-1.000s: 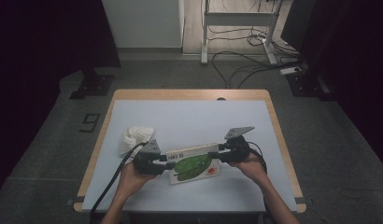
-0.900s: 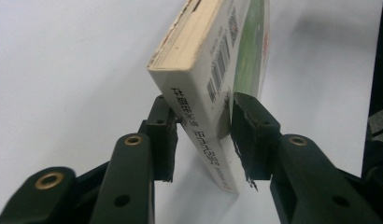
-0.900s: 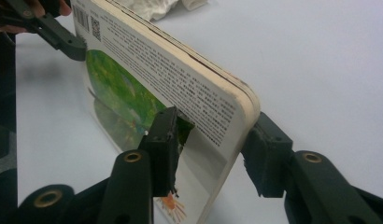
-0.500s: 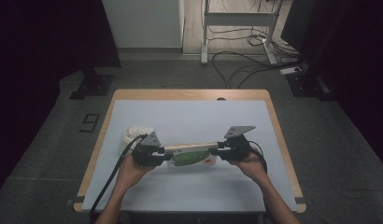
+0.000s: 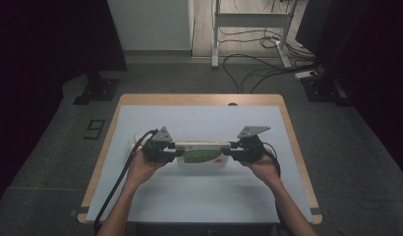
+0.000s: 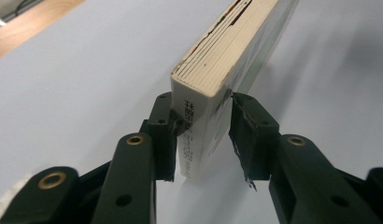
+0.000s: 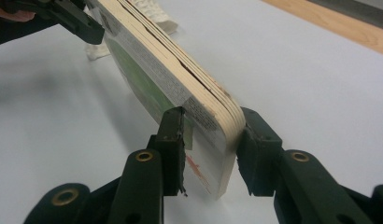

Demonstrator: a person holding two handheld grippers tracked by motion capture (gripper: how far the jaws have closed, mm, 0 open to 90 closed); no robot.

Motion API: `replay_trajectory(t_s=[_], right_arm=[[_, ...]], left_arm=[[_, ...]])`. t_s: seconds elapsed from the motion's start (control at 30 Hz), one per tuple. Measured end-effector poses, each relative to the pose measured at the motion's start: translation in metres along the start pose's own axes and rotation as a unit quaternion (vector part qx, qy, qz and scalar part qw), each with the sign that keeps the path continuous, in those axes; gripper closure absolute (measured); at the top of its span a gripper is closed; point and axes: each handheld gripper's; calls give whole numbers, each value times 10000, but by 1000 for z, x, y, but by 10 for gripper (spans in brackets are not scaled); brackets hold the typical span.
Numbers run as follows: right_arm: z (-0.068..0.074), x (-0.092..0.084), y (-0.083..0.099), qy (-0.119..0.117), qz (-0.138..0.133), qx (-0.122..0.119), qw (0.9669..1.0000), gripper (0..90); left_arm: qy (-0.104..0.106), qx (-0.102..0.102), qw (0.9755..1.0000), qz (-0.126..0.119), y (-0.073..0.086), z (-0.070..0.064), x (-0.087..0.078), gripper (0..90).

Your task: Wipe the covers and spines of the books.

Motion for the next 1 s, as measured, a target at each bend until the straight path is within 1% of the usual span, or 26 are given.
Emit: replay_trajectory(t_s=[0.17,0.3,0.4,0.5,0.57,0.73,0.8,0.9,1.0], right_arm=[[-5,4,-5,130,4,-18,9999,639],[-11,7,-9,210,-15,-5,9998,639],[-16,10,-12,249,-34,12,9997,639],[-21,14,-15,331,-33,-10,9994,637],[-24,17,-17,392,-25,-28,9992,634],[-29,21,-18,453,-13,-48,9990,630],[-31,23,-17,479,2,-75,9988,628],[-31,25,-15,448,63,-74,9989,623],[-31,24,-13,425,54,-39,9991,618]], left_arm=[[-168,19,9999,4,-6,7,8,601],[-238,-36,9997,-7,-8,13,14,592],[-328,-66,9994,-10,-10,17,20,583],[-432,-75,9990,19,-11,20,26,573],[-499,-113,9987,-9,-10,22,30,569],[-594,-121,9982,-12,-7,23,38,563],[-613,-113,9981,30,-6,22,40,560],[-626,-65,9980,65,-5,20,40,558],[-659,-28,9978,100,-6,17,39,557]])
Point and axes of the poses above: each handheld gripper's, and its own axes: x roughly forward along the jaws, y roughly out of its underside, z roughly to its left, and after that the axes turned 14 degrees about -y, right-handed
